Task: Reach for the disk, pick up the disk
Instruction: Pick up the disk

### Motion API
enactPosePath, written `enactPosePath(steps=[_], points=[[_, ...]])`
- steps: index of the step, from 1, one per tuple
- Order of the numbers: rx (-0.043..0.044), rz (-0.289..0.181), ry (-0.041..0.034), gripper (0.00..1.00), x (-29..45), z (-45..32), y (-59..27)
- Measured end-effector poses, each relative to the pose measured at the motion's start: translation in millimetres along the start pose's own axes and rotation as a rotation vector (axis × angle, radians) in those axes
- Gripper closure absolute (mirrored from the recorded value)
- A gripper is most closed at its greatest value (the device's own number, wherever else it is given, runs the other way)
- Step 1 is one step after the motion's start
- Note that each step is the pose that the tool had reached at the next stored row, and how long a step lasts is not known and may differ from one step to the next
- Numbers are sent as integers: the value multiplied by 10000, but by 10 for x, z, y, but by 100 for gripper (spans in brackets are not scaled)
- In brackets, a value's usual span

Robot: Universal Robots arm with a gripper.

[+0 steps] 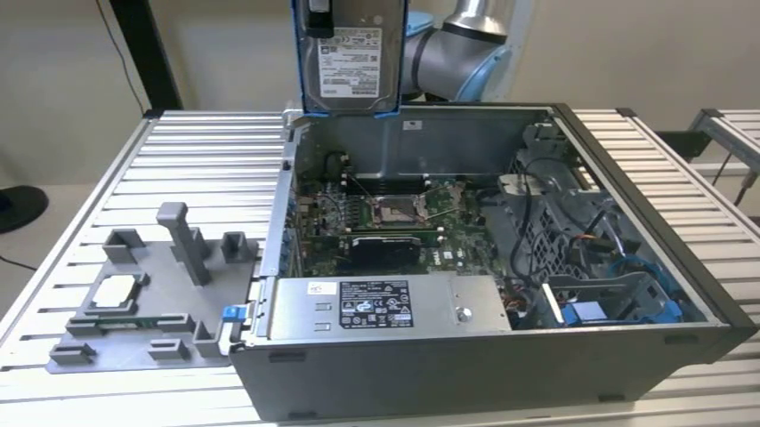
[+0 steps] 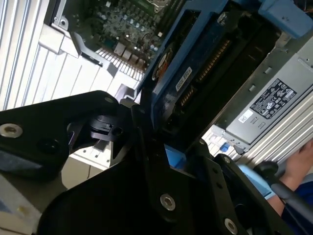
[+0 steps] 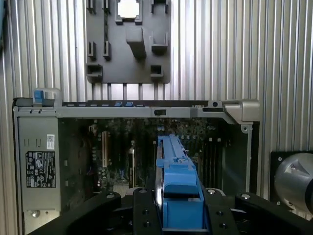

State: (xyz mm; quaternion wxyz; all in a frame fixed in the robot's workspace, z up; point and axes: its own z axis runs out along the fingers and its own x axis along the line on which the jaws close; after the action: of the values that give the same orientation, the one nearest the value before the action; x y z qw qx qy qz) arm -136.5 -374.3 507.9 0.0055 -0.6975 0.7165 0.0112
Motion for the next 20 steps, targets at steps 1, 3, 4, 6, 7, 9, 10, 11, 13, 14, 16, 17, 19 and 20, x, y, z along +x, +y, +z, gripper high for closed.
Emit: enactPosePath(steps=[1,3,4,6,7,9,10,11,13,14,16,17,19,20], points=[[0,0,0,100,-1,0,-34],[1,0,0,100,-3,0,-102],[0,0,0,100,-4,-1,-136],[0,0,0,100,-5,-2,-200],[0,0,0,100,-6,-2,-233],[1,-1,0,100,-8,-2,-296],[0,-1,0,100,-9,-3,-329],[0,0,0,100,-10,-3,-361],[1,-2,-1,100,-11,-3,-422],[0,-2,0,100,-12,-3,-452],[0,-2,0,100,-14,-4,-502],[0,-2,0,100,-14,-4,-530],[0,-4,-1,100,-16,-4,-587],[0,-4,1,100,-16,-5,-615]])
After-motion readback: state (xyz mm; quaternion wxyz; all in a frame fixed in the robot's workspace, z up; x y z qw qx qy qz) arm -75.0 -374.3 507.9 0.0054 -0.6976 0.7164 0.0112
